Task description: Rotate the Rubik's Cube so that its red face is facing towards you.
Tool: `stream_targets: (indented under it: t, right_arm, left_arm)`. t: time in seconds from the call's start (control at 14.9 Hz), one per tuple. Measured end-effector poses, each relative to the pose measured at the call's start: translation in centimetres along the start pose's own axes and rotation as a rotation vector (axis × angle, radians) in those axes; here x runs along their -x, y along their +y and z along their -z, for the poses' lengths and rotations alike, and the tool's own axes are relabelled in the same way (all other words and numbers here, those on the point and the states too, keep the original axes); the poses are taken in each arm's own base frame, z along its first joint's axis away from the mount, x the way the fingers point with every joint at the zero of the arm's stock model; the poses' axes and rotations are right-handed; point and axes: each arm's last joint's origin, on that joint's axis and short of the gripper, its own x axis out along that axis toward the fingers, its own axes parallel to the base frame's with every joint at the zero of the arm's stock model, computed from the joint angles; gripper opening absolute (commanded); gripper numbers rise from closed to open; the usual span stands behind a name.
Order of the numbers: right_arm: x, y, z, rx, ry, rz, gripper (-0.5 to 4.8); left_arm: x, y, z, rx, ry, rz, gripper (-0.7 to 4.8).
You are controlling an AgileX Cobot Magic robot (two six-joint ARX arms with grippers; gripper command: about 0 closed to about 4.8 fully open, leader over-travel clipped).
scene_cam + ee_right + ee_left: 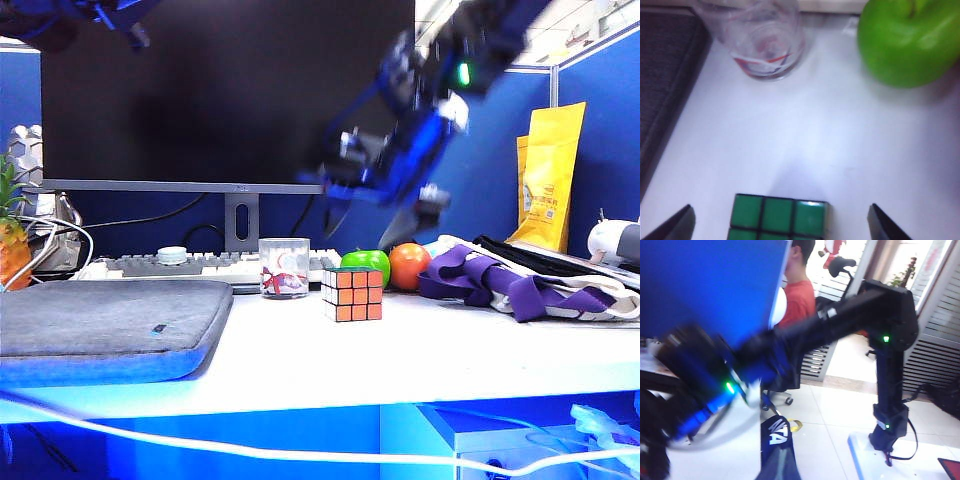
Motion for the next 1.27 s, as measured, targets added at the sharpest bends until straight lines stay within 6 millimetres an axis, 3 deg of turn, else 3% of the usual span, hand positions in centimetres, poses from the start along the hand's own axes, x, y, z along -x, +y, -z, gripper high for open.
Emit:
stream_targets:
  t: [0.13,0.27,0.47,0.67,0.94,1.14,1.27]
  right_arm:
    - [1.7,-0.4,-2.8,-0.009,0.036,0.006,4.79]
    - [2.1,-0.7,-4.4,-0.028,0.113,-0.033,4.79]
    - [0.1,-1.0,-2.0,-0.061,0.323,-0.053,4.79]
    - [0.1,-0.8,-1.9,-0.056,0.335,-0.069,4.79]
    - [-1.9,-1.1,-0.7,-0.033,0.395,-0.074,4.79]
    - [-2.8,0.5,-1.0,0.007,0.354,-0.102,4.79]
    - [-4.5,0.6,-0.8,0.01,0.362,-0.11,4.79]
  left_arm:
    - [-0.8,-0.1,0.0,0.001,0.004,0.021,-0.05]
    - [-1.4,-0.1,0.1,0.001,0.008,0.038,-0.05]
    - [-1.5,-0.1,0.1,0.006,0.009,0.044,-0.06]
    - [-1.5,-0.1,0.1,0.01,0.009,0.043,-0.06]
    - [-1.7,-0.2,0.1,0.01,0.01,0.048,-0.06]
    - [-1.7,-0.2,0.1,0.01,0.01,0.048,-0.05]
    - [-1.7,-0.2,0.1,0.01,0.01,0.048,-0.06]
